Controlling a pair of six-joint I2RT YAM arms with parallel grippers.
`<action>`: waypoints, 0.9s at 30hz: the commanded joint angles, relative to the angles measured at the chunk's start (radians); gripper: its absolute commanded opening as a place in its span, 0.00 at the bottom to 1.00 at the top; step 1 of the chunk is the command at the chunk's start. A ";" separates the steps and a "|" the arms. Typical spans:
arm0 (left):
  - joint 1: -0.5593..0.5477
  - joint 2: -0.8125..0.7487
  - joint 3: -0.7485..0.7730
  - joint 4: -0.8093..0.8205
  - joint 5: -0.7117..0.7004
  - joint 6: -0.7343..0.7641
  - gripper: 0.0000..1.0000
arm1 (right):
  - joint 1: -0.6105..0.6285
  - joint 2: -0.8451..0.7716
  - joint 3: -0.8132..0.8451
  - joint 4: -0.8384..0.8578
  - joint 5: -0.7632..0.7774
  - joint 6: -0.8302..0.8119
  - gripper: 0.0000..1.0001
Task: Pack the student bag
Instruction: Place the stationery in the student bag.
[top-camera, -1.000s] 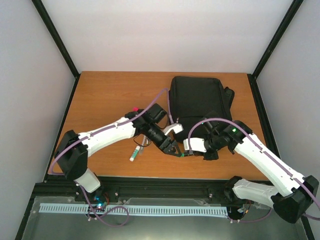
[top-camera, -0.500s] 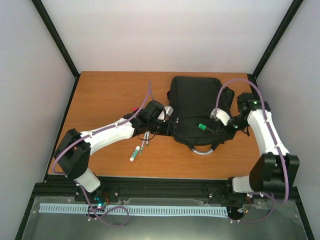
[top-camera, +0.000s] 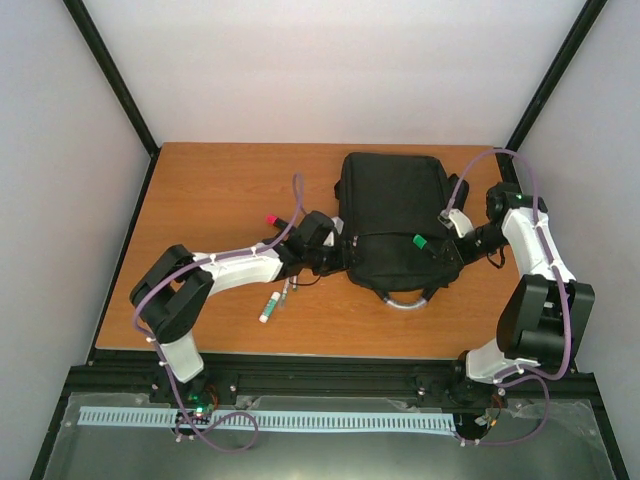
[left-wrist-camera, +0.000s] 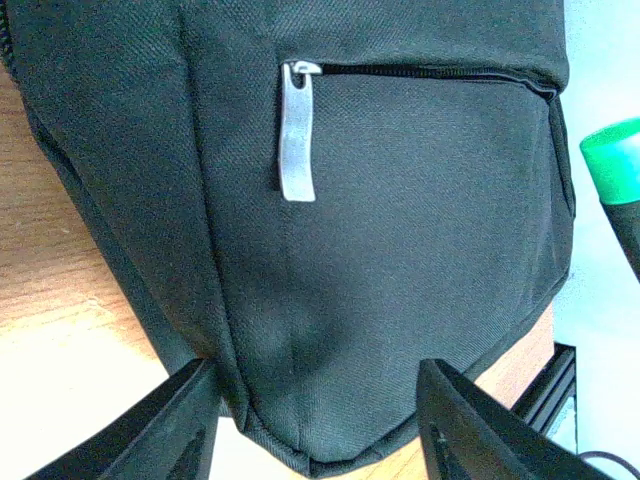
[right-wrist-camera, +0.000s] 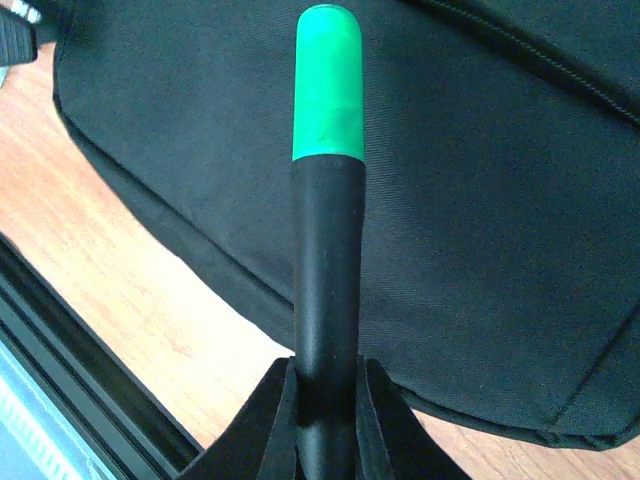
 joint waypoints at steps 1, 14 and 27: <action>-0.001 0.033 0.018 0.103 0.031 -0.044 0.53 | -0.003 0.017 -0.006 0.032 0.028 0.132 0.03; -0.029 0.097 0.064 0.132 0.042 -0.035 0.10 | -0.003 0.143 -0.008 0.084 0.051 0.254 0.03; -0.051 0.065 0.066 0.097 0.007 0.017 0.01 | -0.004 0.276 0.091 0.198 -0.257 0.412 0.03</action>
